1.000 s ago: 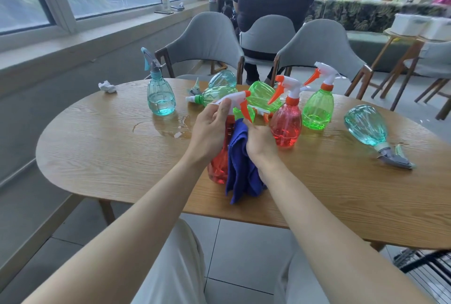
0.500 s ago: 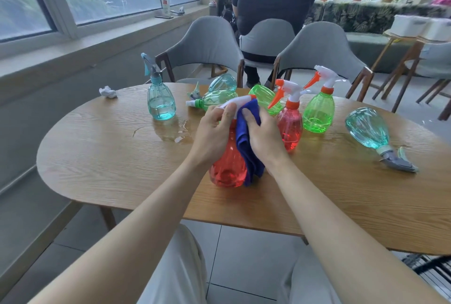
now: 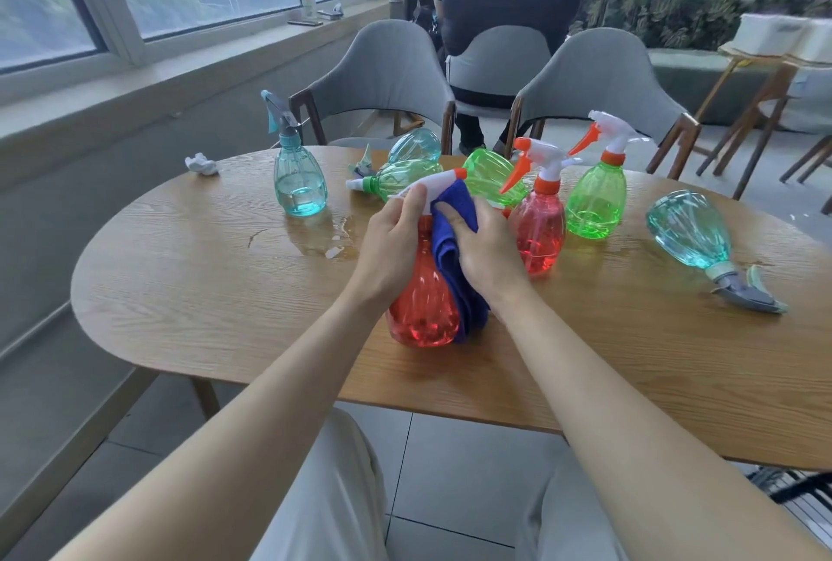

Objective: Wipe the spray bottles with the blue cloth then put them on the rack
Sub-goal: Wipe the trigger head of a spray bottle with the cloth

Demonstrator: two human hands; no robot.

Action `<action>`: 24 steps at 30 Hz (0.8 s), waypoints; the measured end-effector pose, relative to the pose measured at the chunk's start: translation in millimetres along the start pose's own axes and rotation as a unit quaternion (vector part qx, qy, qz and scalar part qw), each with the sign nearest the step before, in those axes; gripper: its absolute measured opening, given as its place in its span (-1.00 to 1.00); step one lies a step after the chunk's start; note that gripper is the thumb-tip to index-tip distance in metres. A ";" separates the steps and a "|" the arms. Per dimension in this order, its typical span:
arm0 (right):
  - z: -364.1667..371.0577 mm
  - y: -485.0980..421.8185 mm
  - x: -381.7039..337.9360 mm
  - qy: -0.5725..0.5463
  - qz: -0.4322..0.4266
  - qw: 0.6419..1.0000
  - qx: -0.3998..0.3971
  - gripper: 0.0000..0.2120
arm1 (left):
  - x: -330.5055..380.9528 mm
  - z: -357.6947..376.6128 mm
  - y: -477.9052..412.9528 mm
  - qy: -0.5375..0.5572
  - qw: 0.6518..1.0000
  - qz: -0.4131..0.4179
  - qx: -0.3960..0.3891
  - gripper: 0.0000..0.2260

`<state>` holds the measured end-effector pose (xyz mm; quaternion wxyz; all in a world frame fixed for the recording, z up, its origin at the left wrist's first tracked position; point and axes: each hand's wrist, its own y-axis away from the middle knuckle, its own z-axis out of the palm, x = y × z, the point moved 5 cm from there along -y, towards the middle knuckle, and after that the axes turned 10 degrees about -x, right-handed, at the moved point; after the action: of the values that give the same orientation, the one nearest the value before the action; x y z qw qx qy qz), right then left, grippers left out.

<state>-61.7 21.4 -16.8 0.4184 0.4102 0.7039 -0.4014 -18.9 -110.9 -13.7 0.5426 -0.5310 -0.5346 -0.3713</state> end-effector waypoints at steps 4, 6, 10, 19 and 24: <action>4.7 6.2 2.5 -0.060 0.004 0.998 0.016 -0.69 | 3.2 2.6 1.0 -0.012 1.000 0.005 -0.021 -0.55; 6.0 8.1 4.1 -0.080 -0.001 0.996 0.035 -0.71 | 5.8 3.4 1.0 -0.021 0.999 0.021 -0.014 -0.45; 8.3 7.5 2.8 -0.086 -0.008 0.995 0.040 -0.75 | 3.1 -0.3 -3.1 -0.065 0.997 0.027 0.017 -0.44; 4.2 10.6 19.6 -0.092 0.056 0.993 0.044 -0.71 | 1.0 -2.3 -3.1 -0.101 0.994 0.011 0.049 -0.63; 2.9 15.8 40.6 -0.236 0.124 0.962 0.061 -0.35 | 0.5 0.4 1.5 -0.117 0.992 0.006 0.042 -0.70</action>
<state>-59.2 34.0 -58.5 0.5929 0.4131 0.5030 -0.4742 -17.4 -110.3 -13.5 0.5003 -0.5509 -0.6063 -0.2804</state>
